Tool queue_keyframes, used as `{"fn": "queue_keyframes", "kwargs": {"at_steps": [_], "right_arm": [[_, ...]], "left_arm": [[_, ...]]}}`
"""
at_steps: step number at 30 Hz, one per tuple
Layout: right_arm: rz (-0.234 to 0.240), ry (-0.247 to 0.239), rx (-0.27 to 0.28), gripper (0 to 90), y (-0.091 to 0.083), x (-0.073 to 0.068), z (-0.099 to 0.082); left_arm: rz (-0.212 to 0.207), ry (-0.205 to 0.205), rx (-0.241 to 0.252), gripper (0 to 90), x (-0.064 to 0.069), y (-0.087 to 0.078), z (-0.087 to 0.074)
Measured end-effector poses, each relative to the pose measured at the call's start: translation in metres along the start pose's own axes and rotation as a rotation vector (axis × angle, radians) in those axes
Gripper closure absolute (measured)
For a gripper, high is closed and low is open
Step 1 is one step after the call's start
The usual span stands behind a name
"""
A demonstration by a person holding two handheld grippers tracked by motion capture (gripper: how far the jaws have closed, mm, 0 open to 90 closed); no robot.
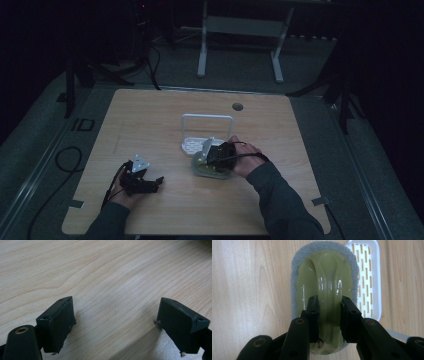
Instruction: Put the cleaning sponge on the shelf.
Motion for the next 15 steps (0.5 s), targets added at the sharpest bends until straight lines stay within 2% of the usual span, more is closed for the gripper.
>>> {"fn": "queue_keyframes", "kwargs": {"at_steps": [7, 15], "right_arm": [[-0.011, 0.003, -0.001, 71.5, 0.0016, 0.004, 0.0026], [-0.041, -0.016, -0.01, 71.5, -0.0008, 0.0086, 0.0095]], "left_arm": [[0.001, 0.003, 0.0, 14.6, -0.0003, 0.0, 0.0], [0.001, 0.003, 0.0, 14.7, -0.0002, -0.0001, 0.0]]}}
Point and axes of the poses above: each handheld gripper's, and its own axes: y roughly forward along the jaws, z roughly out of its top, x roughly to its right, the point moved 4 cm from there along y, roughly forward along the jaws, and after that the axes turned 6 degrees about y, right-handed, at the moved point
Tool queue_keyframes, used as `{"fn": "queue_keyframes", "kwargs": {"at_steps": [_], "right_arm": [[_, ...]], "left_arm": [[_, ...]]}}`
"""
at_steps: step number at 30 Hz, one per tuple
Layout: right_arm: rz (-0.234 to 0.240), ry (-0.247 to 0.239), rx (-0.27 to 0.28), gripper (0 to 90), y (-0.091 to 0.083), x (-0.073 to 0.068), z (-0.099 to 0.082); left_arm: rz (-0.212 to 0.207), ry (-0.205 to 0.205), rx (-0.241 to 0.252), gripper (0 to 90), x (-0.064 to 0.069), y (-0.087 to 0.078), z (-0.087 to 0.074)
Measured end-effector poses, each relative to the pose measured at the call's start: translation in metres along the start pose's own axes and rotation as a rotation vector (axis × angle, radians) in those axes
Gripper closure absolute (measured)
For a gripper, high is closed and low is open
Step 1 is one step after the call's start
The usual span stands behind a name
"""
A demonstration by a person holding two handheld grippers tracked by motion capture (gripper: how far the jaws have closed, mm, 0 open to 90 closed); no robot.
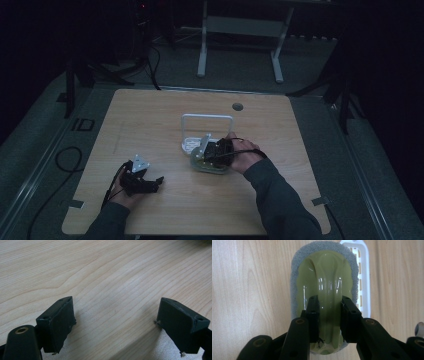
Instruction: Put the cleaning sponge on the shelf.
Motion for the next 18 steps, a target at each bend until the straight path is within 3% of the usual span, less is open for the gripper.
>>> {"fn": "queue_keyframes", "kwargs": {"at_steps": [13, 18], "right_arm": [[-0.036, -0.018, -0.022, 71.6, 0.001, 0.008, 0.01], [-0.053, -0.052, -0.037, 71.6, 0.002, 0.009, 0.014]], "left_arm": [[0.0, 0.0, 0.0, 14.6, 0.0, 0.0, 0.0], [0.0, 0.0, 0.0, 14.7, 0.0, 0.0, 0.0]]}}
Point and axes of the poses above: each handheld gripper's, and its own axes: y roughly forward along the jaws, z roughly out of its top, x roughly to its right, the point moved 4 cm from there along y, roughly forward along the jaws, and after that the axes turned 6 degrees about y, right-handed, at the moved point
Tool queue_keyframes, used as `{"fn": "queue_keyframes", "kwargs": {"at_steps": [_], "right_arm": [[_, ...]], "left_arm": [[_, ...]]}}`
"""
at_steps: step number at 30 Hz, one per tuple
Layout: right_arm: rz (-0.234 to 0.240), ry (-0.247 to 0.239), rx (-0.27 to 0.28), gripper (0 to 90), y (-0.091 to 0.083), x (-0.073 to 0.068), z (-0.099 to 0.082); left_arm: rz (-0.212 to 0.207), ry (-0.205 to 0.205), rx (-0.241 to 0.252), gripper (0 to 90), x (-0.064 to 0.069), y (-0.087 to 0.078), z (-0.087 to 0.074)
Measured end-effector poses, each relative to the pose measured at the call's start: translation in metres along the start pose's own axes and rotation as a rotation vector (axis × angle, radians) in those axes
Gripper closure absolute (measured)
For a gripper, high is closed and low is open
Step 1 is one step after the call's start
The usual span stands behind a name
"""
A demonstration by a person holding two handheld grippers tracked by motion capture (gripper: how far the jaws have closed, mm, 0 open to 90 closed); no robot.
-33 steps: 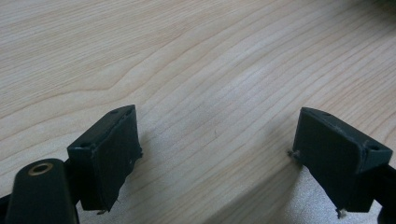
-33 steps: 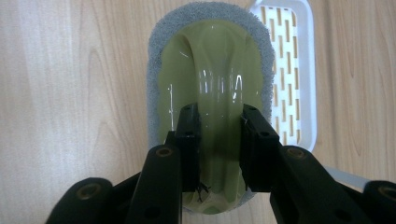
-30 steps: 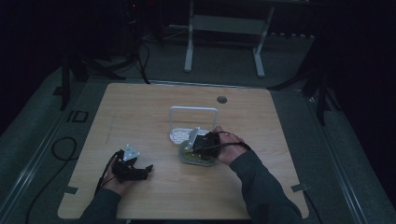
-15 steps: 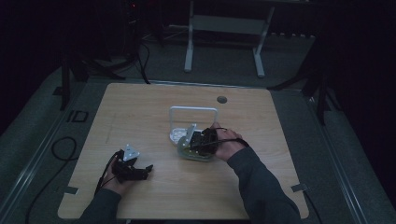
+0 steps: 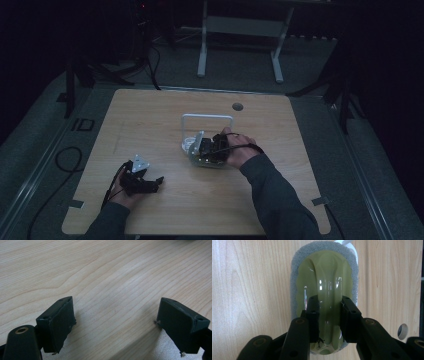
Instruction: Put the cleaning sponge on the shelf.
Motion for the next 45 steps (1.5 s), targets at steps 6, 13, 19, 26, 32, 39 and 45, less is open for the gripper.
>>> {"fn": "queue_keyframes", "kwargs": {"at_steps": [6, 13, 19, 26, 32, 39, 45], "right_arm": [[-0.013, -0.011, 0.001, 71.6, 0.0, 0.004, 0.005], [-0.024, -0.02, -0.017, 71.6, 0.009, 0.008, 0.0], [-0.035, -0.03, -0.028, 71.6, 0.013, 0.01, 0.001], [-0.05, -0.064, -0.032, 71.6, 0.014, 0.012, 0.007], [-0.061, -0.064, -0.022, 71.6, 0.019, 0.016, 0.011], [-0.08, -0.064, -0.019, 71.6, 0.026, 0.018, 0.011], [-0.097, -0.071, -0.026, 71.6, 0.031, 0.018, 0.011]], "left_arm": [[0.0, 0.0, 0.0, 14.6, 0.0, 0.0, 0.0], [0.0, 0.0, 0.0, 14.6, 0.0, 0.0, 0.0], [0.0, 0.0, 0.0, 14.7, 0.0, 0.0, 0.0], [0.001, 0.0, 0.0, 14.6, 0.0, 0.0, 0.0], [0.0, 0.0, 0.0, 14.7, 0.0, 0.0, 0.0], [0.0, 0.002, -0.002, 14.7, 0.0, 0.0, 0.0], [0.0, 0.002, -0.002, 14.7, 0.0, 0.0, 0.0]]}}
Point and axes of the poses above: each handheld gripper's, and its own axes: y roughly forward along the jaws, z roughly out of its top, x roughly to its right, the point moved 4 cm from there along y, roughly forward along the jaws, and after that the axes turned 6 degrees about y, right-handed, at the moved point
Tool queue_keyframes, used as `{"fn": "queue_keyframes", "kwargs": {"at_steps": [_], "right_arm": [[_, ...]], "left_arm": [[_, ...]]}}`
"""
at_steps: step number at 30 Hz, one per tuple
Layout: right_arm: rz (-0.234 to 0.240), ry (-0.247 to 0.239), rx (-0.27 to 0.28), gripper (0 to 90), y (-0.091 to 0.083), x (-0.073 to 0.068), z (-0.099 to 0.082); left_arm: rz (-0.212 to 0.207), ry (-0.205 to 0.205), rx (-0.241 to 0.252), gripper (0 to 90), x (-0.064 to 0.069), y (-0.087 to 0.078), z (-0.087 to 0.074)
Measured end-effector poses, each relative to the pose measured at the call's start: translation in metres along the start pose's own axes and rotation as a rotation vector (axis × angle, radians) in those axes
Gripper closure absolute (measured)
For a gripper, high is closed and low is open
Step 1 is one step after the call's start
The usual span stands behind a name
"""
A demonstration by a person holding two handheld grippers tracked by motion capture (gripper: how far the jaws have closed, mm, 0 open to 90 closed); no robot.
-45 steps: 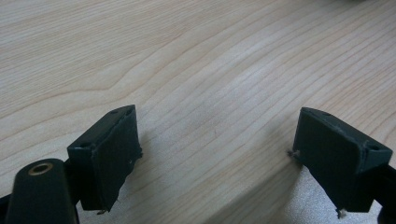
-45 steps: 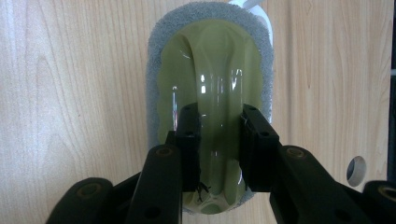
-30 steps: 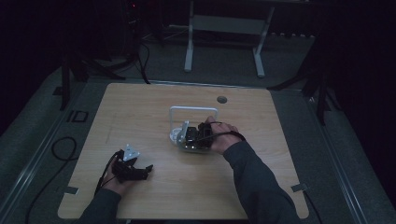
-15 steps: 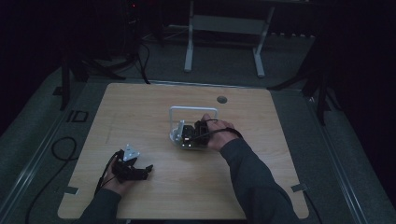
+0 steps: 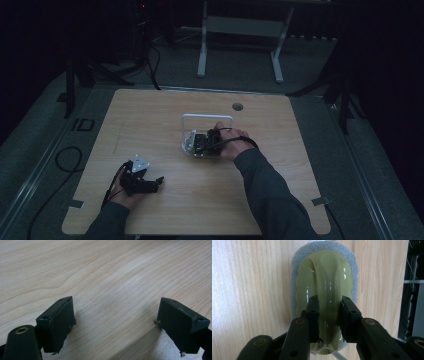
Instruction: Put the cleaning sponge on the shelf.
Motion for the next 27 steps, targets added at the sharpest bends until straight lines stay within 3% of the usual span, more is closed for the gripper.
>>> {"fn": "queue_keyframes", "kwargs": {"at_steps": [17, 27], "right_arm": [[-0.052, -0.015, -0.026, 71.5, 0.013, 0.001, 0.003], [-0.047, -0.011, -0.018, 71.3, 0.015, 0.002, 0.006]], "left_arm": [[-0.005, 0.003, 0.001, 14.7, 0.001, 0.0, 0.0], [-0.009, 0.007, 0.001, 14.7, 0.001, 0.0, 0.0]]}}
Point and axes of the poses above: each handheld gripper's, and its own axes: y roughly forward along the jaws, z roughly out of its top, x roughly to its right, the point moved 4 cm from there along y, roughly forward along the jaws, and after that the axes turned 6 degrees about y, right-handed, at the moved point
